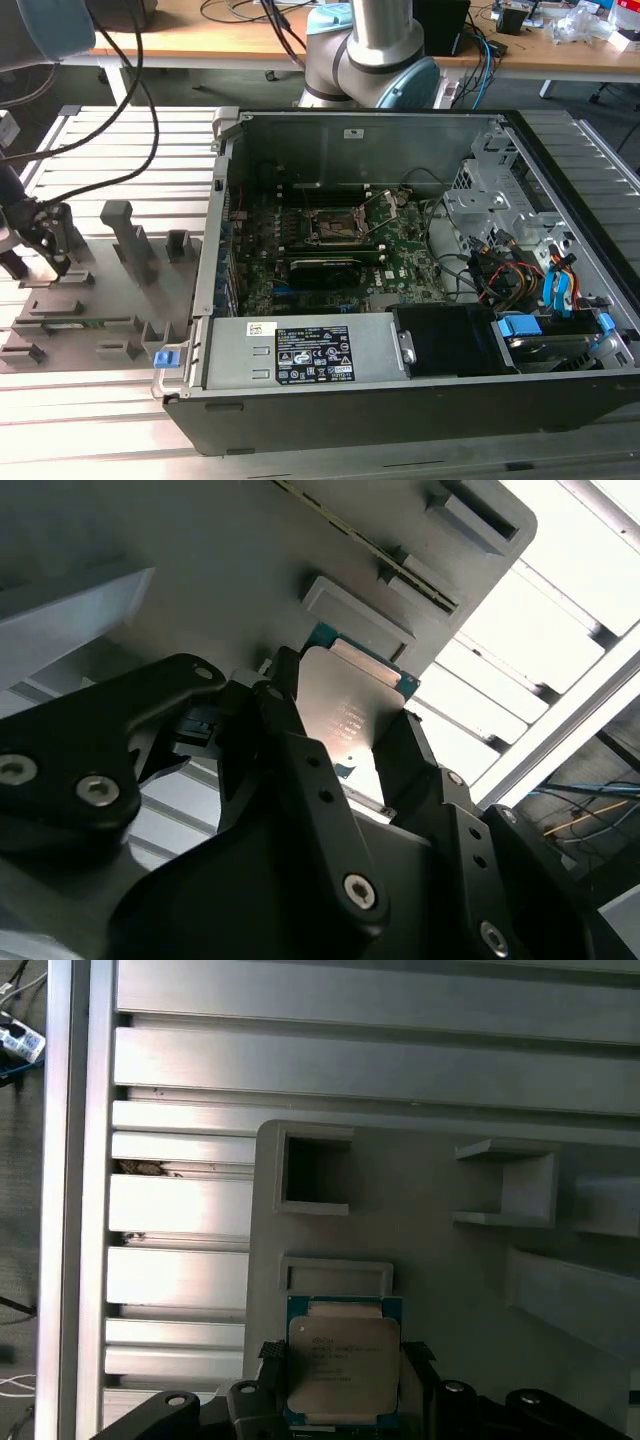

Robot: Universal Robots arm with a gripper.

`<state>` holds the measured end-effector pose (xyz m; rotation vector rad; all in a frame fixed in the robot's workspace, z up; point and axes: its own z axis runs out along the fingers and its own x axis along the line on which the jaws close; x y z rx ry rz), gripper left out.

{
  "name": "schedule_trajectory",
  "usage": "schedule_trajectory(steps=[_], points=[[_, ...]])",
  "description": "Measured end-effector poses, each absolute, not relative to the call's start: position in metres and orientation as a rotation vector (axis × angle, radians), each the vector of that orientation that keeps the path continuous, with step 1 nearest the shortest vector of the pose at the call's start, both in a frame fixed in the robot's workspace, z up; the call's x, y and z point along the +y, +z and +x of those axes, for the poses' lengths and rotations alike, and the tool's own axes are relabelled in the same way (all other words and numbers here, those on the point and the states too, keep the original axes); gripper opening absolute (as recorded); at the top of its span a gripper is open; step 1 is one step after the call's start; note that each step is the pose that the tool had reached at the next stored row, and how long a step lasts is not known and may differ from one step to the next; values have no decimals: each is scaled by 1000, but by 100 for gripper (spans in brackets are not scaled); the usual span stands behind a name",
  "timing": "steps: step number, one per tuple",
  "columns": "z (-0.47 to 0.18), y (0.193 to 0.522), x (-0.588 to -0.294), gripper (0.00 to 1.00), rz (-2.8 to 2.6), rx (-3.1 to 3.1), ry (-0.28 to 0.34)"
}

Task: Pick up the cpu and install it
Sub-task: 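Pick up the cpu and move it towards the insertion slot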

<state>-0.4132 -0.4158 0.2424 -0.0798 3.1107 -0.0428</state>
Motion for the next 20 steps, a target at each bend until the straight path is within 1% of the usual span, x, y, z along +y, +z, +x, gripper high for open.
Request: schedule_trajectory(steps=[10,20], points=[[-413,262,-416,54,-80,3111,-43],[-413,290,-416,54,-80,3111,-43]])
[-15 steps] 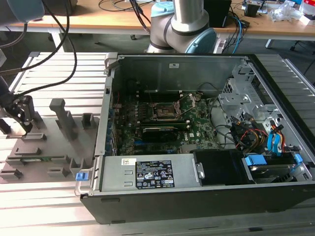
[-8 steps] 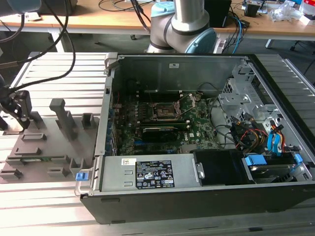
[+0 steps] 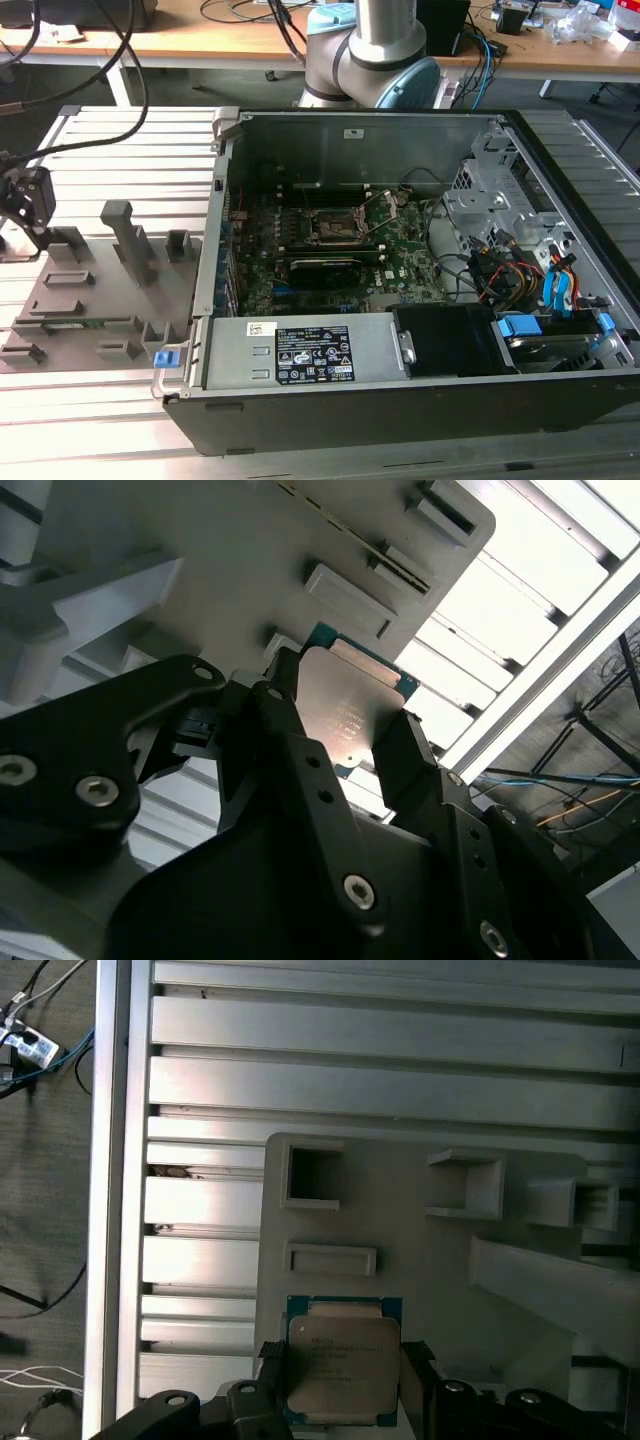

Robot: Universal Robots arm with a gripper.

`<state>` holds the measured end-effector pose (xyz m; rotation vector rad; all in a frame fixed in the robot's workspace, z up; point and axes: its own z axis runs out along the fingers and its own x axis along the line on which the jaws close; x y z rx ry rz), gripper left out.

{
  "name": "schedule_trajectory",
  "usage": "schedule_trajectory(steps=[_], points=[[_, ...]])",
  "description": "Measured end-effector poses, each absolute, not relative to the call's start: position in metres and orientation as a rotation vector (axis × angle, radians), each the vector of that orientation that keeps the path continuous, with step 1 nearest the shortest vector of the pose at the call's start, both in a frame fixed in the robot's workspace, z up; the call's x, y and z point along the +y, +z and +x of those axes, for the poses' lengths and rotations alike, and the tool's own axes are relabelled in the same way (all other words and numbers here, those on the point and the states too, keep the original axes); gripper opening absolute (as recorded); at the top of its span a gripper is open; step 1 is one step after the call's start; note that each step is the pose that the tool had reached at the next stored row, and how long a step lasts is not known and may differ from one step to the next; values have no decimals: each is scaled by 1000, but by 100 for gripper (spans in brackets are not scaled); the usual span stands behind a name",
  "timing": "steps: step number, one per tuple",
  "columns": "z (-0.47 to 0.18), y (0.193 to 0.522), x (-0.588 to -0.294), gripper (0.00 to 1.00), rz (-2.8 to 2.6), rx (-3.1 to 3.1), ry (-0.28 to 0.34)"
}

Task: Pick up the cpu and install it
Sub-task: 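Pick up the cpu and move it towards the insertion slot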

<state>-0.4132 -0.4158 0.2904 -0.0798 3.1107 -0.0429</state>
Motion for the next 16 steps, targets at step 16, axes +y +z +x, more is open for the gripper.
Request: schedule_trajectory(steps=[16], points=[[-413,328,-416,54,-80,3111,-43]])
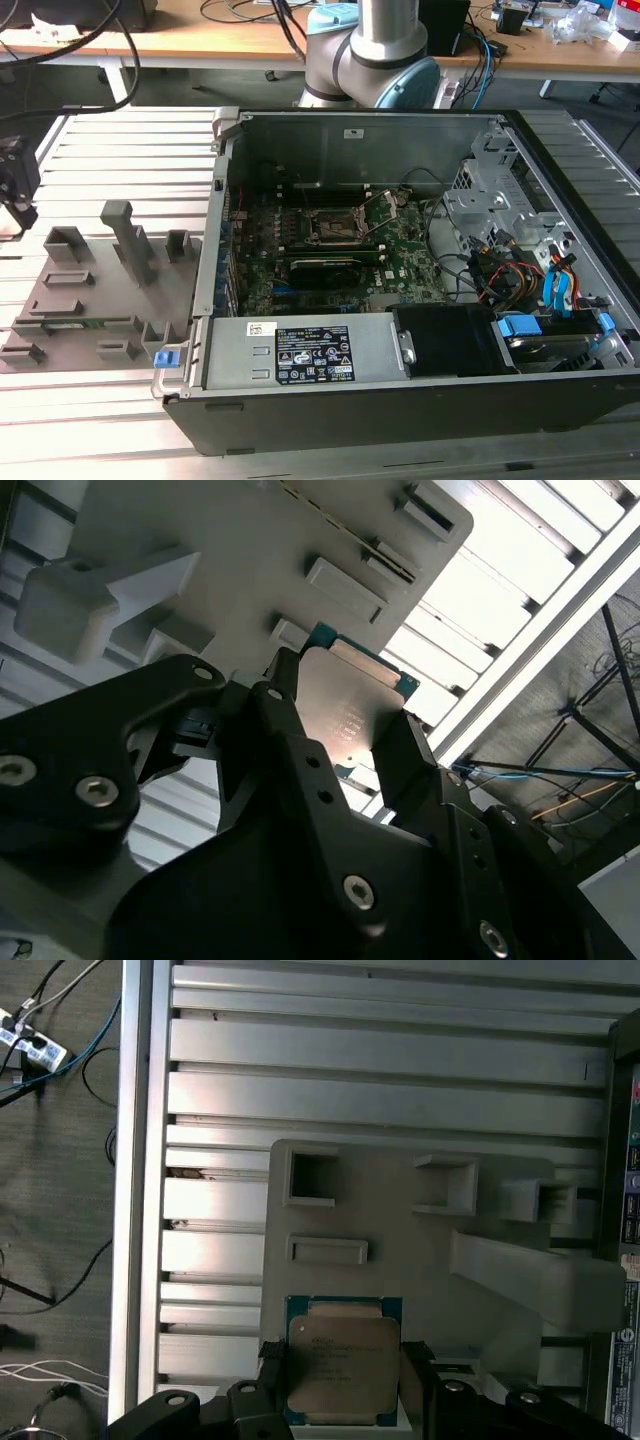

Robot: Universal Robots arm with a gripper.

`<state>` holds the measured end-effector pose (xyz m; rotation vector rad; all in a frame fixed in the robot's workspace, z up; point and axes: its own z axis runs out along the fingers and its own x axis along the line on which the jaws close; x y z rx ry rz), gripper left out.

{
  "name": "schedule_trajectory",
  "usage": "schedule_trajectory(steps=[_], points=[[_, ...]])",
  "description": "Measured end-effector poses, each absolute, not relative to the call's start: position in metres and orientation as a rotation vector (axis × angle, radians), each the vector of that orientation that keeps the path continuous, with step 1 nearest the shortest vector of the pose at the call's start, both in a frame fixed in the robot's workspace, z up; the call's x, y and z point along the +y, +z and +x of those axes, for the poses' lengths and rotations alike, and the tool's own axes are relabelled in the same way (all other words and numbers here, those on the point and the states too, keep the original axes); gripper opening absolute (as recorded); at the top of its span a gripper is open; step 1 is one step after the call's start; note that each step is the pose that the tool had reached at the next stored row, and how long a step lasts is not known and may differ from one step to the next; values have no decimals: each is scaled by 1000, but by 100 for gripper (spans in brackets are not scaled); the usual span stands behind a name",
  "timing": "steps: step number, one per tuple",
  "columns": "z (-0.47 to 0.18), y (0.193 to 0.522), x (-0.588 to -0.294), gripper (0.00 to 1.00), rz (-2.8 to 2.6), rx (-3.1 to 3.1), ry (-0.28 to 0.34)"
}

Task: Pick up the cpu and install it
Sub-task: 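Pick up the cpu and move it towards the insertion slot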

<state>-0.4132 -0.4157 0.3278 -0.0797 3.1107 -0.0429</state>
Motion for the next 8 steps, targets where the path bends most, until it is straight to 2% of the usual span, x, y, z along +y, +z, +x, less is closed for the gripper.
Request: schedule_trajectory(steps=[8], points=[[-413,353,-416,54,-80,3111,-43]])
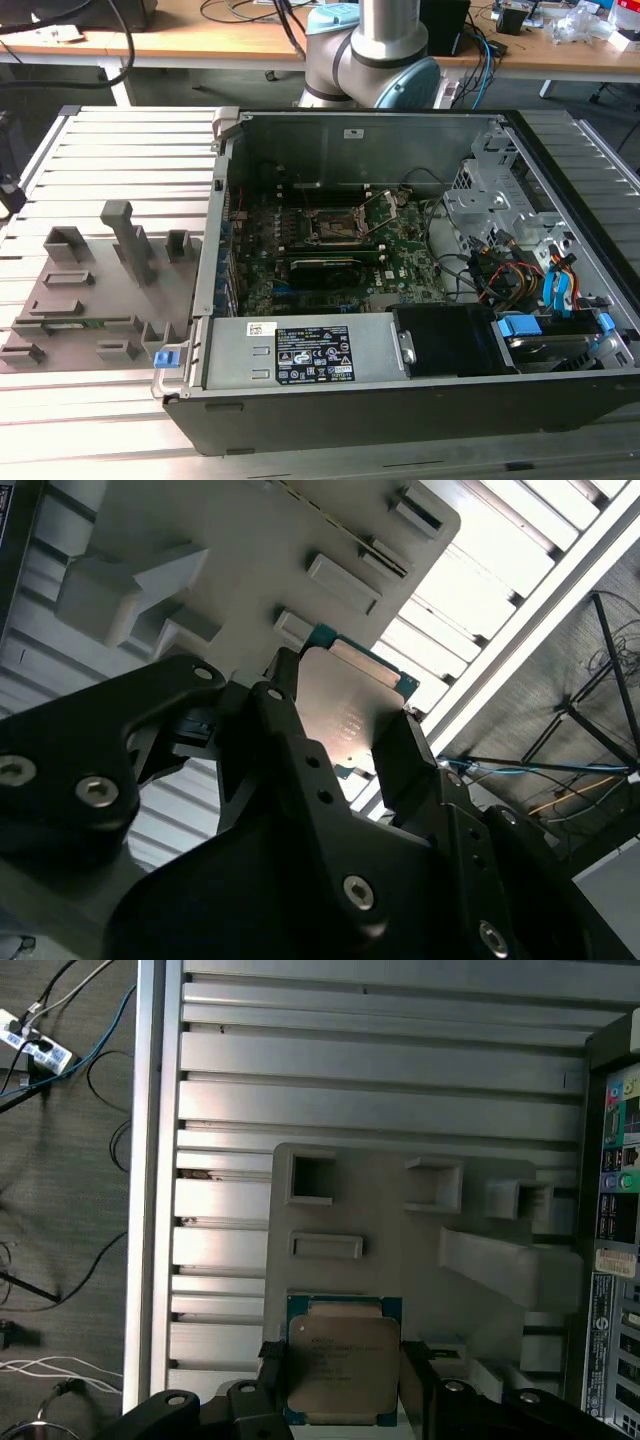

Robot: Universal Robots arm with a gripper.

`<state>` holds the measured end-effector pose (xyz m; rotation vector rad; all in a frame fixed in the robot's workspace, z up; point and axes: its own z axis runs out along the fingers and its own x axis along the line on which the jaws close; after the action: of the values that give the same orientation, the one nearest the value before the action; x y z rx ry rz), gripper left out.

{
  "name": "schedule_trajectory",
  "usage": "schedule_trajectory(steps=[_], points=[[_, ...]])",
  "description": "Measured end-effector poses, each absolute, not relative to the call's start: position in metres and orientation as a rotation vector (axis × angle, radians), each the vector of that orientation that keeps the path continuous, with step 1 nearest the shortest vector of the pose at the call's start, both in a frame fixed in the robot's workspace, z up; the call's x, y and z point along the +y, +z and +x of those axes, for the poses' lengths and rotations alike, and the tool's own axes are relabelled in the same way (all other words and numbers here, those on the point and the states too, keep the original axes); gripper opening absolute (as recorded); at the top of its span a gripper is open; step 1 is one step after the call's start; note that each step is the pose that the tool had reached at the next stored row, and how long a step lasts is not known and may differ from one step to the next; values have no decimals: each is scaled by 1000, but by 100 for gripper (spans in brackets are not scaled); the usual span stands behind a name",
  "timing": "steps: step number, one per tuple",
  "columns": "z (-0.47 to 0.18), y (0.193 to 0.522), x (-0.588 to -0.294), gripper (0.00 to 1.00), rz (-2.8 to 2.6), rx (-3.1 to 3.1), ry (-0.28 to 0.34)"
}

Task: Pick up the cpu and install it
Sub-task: 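Pick up the cpu and move it towards the insertion slot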

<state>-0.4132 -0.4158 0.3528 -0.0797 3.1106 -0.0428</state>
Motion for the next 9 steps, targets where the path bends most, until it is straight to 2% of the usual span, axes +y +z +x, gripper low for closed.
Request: schedule_trajectory(steps=[9], points=[[-413,382,-416,54,-80,3111,-43]])
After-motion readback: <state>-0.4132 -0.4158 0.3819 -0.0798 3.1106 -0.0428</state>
